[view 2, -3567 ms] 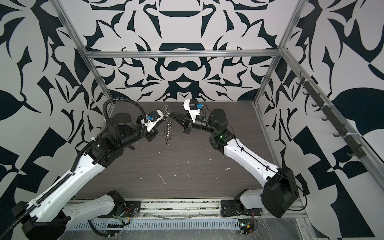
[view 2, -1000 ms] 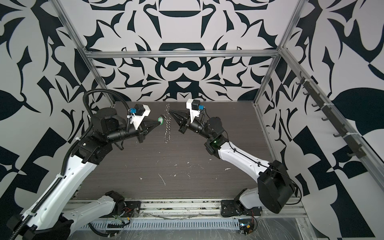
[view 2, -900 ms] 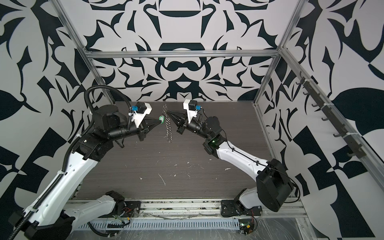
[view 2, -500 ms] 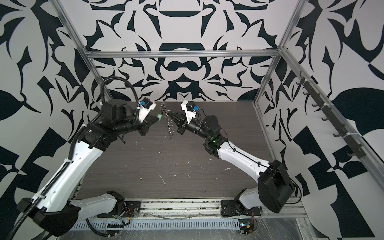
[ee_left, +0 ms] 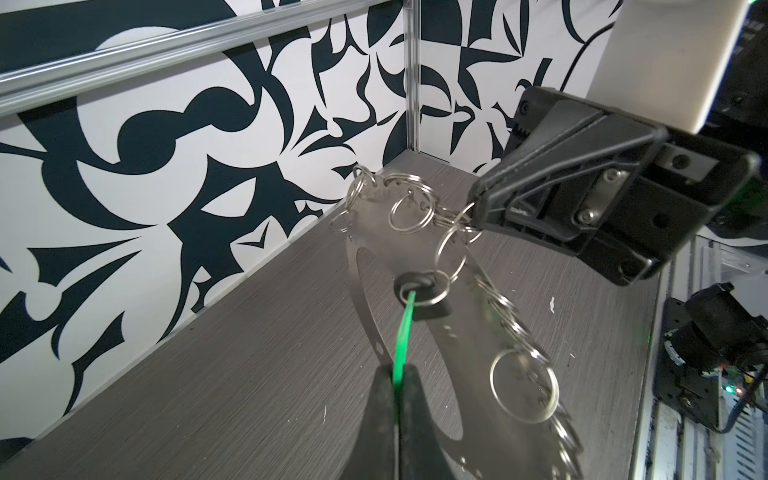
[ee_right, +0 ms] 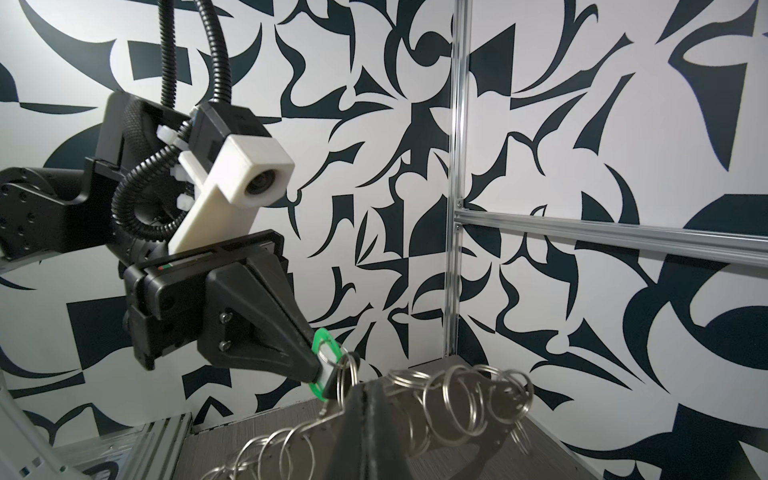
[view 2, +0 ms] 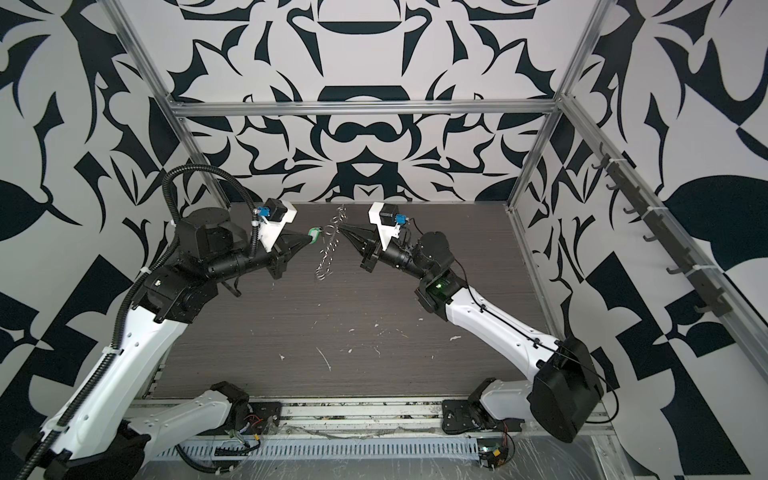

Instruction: Remove the keys from the keyring

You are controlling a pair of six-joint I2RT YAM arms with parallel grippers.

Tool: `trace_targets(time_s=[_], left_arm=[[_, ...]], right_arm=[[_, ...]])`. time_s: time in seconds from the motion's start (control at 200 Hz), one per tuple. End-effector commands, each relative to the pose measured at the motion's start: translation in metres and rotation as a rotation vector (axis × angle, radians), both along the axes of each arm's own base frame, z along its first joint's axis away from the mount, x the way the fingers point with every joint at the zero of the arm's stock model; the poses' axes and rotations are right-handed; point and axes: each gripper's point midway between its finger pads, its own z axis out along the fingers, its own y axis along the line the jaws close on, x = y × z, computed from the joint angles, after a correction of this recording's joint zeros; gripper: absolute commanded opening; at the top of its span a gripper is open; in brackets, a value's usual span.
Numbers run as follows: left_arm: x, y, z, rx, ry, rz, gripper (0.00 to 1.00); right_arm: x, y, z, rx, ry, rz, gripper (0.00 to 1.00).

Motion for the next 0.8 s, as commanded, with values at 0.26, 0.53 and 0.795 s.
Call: trace_targets(time_s=[0.26,0.53,0.795], left_arm=[[-0.001,0.009,0.019,-0.052,-0.114,0.020,0.00],[0.002,0.011,0.024,-0.036,-0.141,0.039,0.00],[-0.008,-0.006,-0.012,-0.004,-0.052,-0.094,0.00]], right_arm=[[-0.006,-0.013,0.029,0.037,-0.068,0.004,0.00],[-0.004,-0.004,0.019,0.015,-0.026,0.049,0.00],[-0.013,-0.009,0.054,0.074,-0.105,0.059,0.00]])
